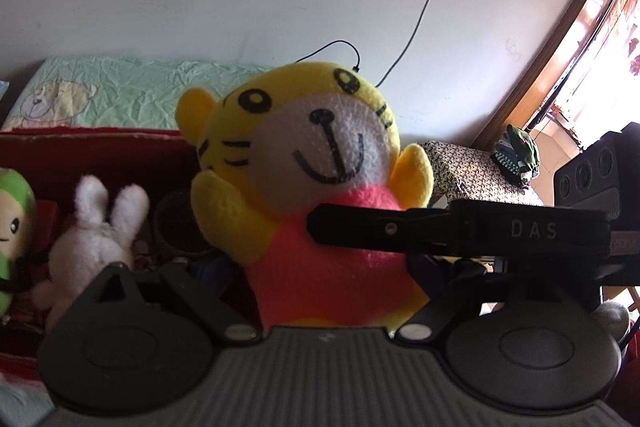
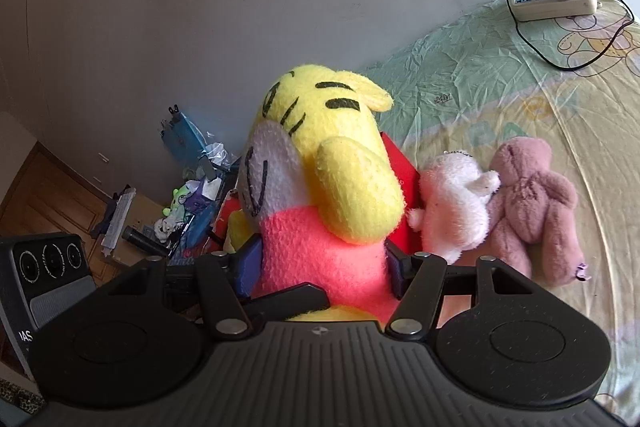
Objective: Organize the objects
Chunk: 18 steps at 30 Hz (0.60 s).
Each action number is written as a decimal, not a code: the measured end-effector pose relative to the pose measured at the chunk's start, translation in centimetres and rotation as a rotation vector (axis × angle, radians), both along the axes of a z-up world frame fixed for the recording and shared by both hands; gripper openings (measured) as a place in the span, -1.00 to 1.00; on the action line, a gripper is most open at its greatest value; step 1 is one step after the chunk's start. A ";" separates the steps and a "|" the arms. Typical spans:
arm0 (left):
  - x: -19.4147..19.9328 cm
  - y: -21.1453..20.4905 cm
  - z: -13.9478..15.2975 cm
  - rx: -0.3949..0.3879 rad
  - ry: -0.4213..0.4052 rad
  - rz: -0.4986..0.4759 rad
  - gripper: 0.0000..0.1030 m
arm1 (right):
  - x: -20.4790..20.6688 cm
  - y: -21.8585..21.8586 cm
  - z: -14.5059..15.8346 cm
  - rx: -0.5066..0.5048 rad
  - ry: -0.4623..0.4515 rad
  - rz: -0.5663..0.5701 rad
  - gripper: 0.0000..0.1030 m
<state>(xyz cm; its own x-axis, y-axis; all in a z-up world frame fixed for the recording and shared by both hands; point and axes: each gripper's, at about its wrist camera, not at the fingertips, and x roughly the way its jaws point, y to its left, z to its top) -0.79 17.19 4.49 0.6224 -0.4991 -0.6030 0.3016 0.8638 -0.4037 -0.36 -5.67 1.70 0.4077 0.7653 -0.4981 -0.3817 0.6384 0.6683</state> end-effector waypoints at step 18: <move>3.4 7.6 -3.9 0.016 0.087 -0.078 0.71 | 0.0 9.6 -1.4 -0.297 -0.030 -0.235 0.12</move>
